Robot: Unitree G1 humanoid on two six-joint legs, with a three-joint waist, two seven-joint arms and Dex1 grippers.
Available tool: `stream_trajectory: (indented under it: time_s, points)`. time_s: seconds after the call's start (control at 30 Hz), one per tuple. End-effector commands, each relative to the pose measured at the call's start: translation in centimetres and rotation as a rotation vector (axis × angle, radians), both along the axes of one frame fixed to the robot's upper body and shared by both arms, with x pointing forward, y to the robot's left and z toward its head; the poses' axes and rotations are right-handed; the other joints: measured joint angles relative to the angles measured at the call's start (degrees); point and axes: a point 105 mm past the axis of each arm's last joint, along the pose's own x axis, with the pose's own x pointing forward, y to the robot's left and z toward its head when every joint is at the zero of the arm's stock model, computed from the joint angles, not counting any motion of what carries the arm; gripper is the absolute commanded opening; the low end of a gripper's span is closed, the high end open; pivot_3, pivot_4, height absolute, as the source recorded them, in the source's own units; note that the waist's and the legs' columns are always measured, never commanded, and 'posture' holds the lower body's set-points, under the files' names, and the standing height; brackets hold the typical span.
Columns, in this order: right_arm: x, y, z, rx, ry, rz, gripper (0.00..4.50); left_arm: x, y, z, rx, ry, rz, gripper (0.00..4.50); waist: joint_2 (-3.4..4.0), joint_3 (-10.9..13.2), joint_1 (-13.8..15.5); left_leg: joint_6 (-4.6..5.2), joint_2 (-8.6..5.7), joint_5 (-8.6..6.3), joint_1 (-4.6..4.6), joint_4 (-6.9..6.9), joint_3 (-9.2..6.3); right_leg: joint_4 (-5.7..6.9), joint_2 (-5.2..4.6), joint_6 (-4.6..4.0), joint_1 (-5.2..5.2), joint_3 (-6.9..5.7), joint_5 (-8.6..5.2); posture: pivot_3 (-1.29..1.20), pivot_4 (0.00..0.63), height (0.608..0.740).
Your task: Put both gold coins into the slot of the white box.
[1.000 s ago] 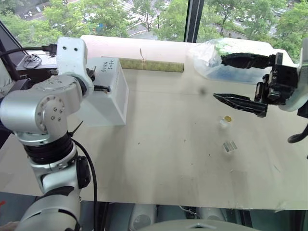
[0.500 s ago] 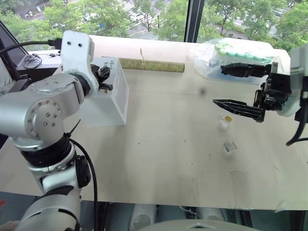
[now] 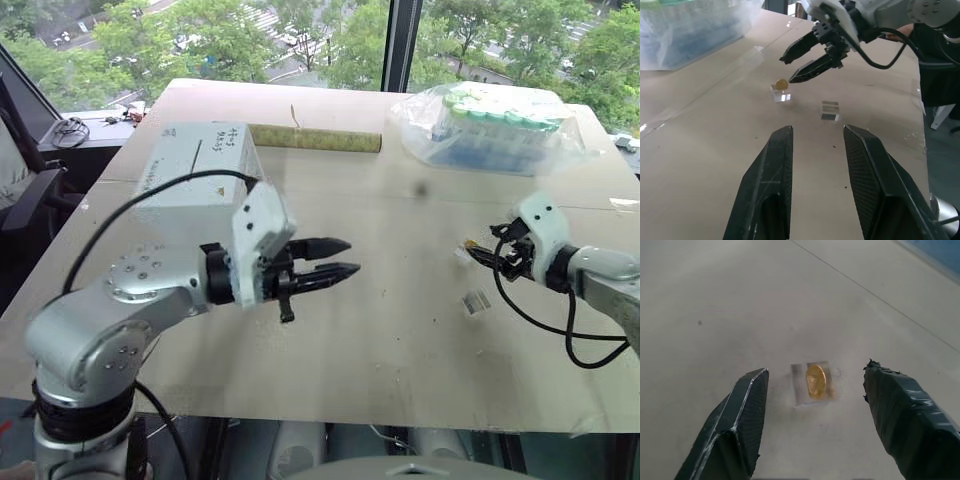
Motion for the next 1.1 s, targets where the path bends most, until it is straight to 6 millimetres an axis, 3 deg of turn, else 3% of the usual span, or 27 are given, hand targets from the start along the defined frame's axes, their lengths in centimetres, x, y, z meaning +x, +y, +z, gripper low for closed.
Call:
stream_trajectory:
  time_s: [0.03, 0.13, 0.27, 0.3, 0.63, 0.73, 0.8, 1.1]
  points:
    - [0.6, 0.1, 1.0, 0.002, -0.045, 0.009, 3.50, -0.1, 0.2, 0.2, -0.001, -0.040, -0.032, 1.63, 0.01, 0.01, 0.00, 0.00, 0.00, 0.00, 0.00, -0.02, 0.01, 0.00, 0.00, 0.00, -0.01, 0.01, 0.00, 0.00, 0.150, 0.740]
    - [1.0, -0.1, 0.4, 0.011, -0.023, -0.003, 3.50, 0.0, 0.7, -0.3, 0.004, -0.034, -0.026, 1.63, 0.01, 0.01, -0.04, 0.00, 0.00, 0.00, 0.00, -0.08, 0.01, -0.03, 0.01, 0.01, -0.02, 0.01, 0.00, 0.00, 0.150, 0.740]
    - [1.5, -0.3, 0.2, 0.011, -0.018, -0.006, 2.40, 0.0, 0.7, -0.3, -0.003, -0.044, -0.018, 1.63, 0.01, 0.01, -0.01, 0.00, 0.01, 0.00, 0.00, -0.09, 0.01, -0.04, 0.01, 0.01, -0.02, 0.00, -0.01, 0.00, 0.150, 0.740]
    - [1.6, -0.4, 0.2, 0.010, -0.017, -0.006, 1.86, -0.1, 0.8, -0.4, -0.003, -0.045, -0.015, 1.63, 0.01, 0.01, 0.01, 0.00, 0.01, 0.00, 0.00, -0.10, 0.01, -0.04, 0.01, 0.01, -0.02, 0.00, -0.01, 0.00, 0.150, 0.740]
    - [1.8, -0.1, -0.4, 0.015, 0.006, 0.017, 1.86, -0.4, 1.0, -0.5, -0.007, -0.050, 0.010, 1.63, 0.02, 0.01, -0.05, 0.00, 0.03, 0.00, 0.00, -0.10, 0.01, -0.04, 0.02, 0.02, -0.02, -0.01, -0.01, 0.00, 0.150, 0.740]
    - [1.9, -0.1, -0.6, 0.014, 0.009, 0.020, 0.96, -0.5, 1.2, -0.5, -0.010, -0.052, 0.020, 1.63, 0.02, 0.01, -0.05, 0.00, 0.03, 0.00, 0.00, -0.10, 0.01, -0.04, 0.01, 0.02, -0.02, -0.01, -0.01, 0.00, 0.150, 0.740]
    - [1.9, -0.1, -0.6, 0.012, 0.009, 0.022, 0.02, -0.4, 1.3, -0.5, -0.018, -0.047, 0.035, 1.63, 0.02, 0.01, -0.05, 0.00, 0.03, 0.00, 0.00, -0.10, 0.01, -0.04, 0.02, 0.02, -0.02, -0.01, -0.01, 0.00, 0.150, 0.740]
    - [1.2, 0.6, 0.6, 0.034, -0.007, 0.060, 0.02, 0.5, 1.5, 0.2, -0.094, -0.005, 0.074, 1.63, 0.02, 0.01, -0.02, 0.00, 0.04, 0.00, 0.01, -0.11, 0.00, -0.04, 0.01, 0.03, -0.02, -0.01, -0.02, 0.00, 0.150, 0.740]
